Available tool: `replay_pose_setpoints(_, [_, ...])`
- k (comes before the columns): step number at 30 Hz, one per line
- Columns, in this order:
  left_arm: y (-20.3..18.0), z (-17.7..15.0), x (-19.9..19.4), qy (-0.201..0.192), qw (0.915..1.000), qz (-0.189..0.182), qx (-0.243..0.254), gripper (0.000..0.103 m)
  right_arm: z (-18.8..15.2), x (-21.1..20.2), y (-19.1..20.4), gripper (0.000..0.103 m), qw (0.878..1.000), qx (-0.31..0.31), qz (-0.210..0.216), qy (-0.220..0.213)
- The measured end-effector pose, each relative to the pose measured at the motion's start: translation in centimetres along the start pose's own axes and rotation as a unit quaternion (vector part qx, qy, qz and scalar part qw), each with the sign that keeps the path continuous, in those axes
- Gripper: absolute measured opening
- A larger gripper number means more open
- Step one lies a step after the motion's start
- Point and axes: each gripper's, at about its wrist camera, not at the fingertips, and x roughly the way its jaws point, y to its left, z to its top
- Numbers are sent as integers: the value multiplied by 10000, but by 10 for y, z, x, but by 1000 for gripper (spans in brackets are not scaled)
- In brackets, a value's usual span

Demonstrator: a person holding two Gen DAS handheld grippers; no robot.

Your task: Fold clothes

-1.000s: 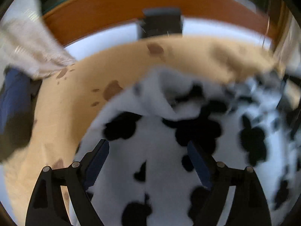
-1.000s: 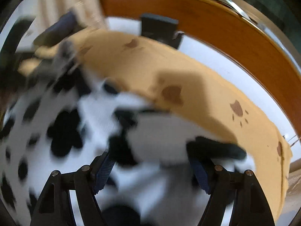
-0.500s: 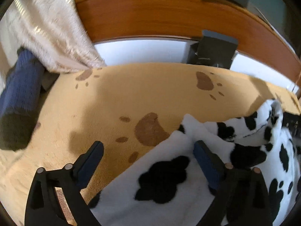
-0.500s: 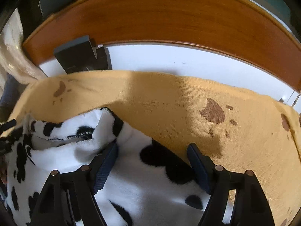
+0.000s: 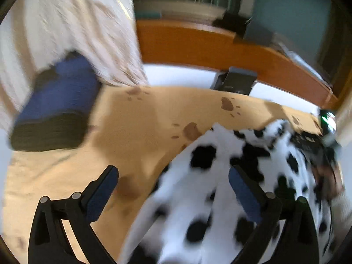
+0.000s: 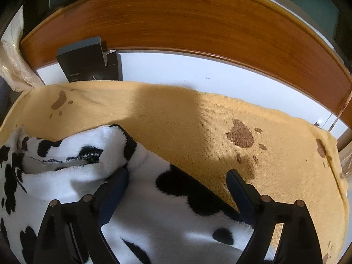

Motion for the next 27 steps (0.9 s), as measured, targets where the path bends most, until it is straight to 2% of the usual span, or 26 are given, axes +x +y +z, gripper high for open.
replay_pose_setpoints(2, [14,-25,-37,-104,9999,-77,-14,103,0,0,-2,91,10000,40,49,13])
replay_pose_setpoints(4, [28,-58,-66,-38,9999,-150,-15,103,0,0,-3,91,10000,56,67,20])
replay_pose_setpoints(6, [41,-94,-83,184,9997,149,-70,103,0,-1,-2,91,10000,26,30,4])
replay_pose_setpoints(8, [54,-127,-91,456,9980,364,-227,103,0,-2,-1,91,10000,5,-11,-10])
replay_pose_setpoints(11, [72,-179,-99,731,9953,154,-611,103,-1,-4,2,91,9999,-62,-122,-50])
replay_pose_setpoints(15, [76,-226,-99,920,9911,-71,-964,103,-1,-7,6,91,9994,-167,-274,-104])
replay_pose_setpoints(20, [73,-245,-92,891,9849,-442,-1415,103,-1,-8,6,91,9993,-184,-305,-115])
replay_pose_setpoints(27, [55,-232,-81,848,9922,67,-911,103,-1,-10,6,91,9991,-208,-344,-135])
